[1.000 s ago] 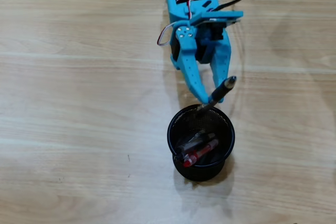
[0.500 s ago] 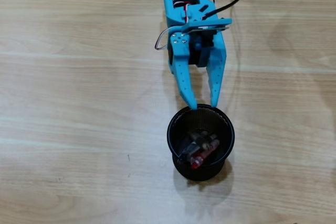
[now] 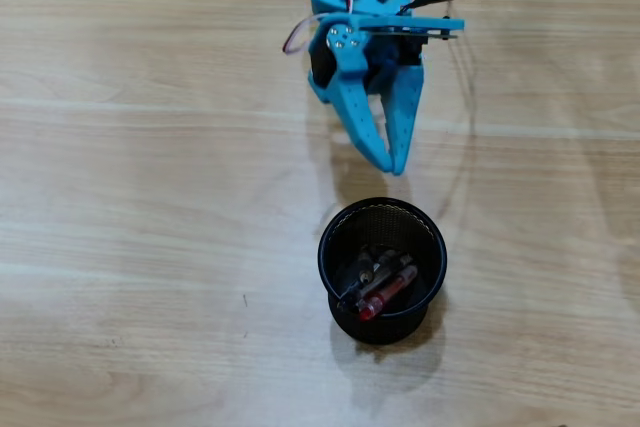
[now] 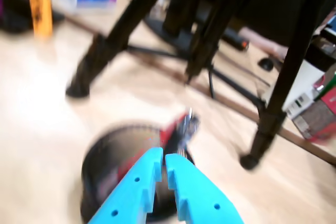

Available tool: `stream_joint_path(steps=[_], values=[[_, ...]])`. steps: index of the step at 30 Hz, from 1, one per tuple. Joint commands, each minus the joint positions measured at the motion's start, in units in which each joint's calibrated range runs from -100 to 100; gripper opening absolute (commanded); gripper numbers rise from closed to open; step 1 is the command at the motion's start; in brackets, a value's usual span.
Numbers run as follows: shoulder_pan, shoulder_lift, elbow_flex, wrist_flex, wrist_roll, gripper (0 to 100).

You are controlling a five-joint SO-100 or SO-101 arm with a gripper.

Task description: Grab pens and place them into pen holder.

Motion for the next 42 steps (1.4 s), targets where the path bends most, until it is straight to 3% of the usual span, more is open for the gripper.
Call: stream_joint_path(steps=[1,6,14,20,32,42], values=[[1.6,-14.1,5.3,17.9,7.7,2],[3.1,-26.5,19.0,29.2,16.0,2],[3.4,-49.8,44.0,30.2,26.5,2],[4.8,-67.6,56.1,34.0,28.1,2],[9.7,-87.7,61.9,62.1,38.0,2],[9.2,-87.7,61.8,62.9,39.2,2]])
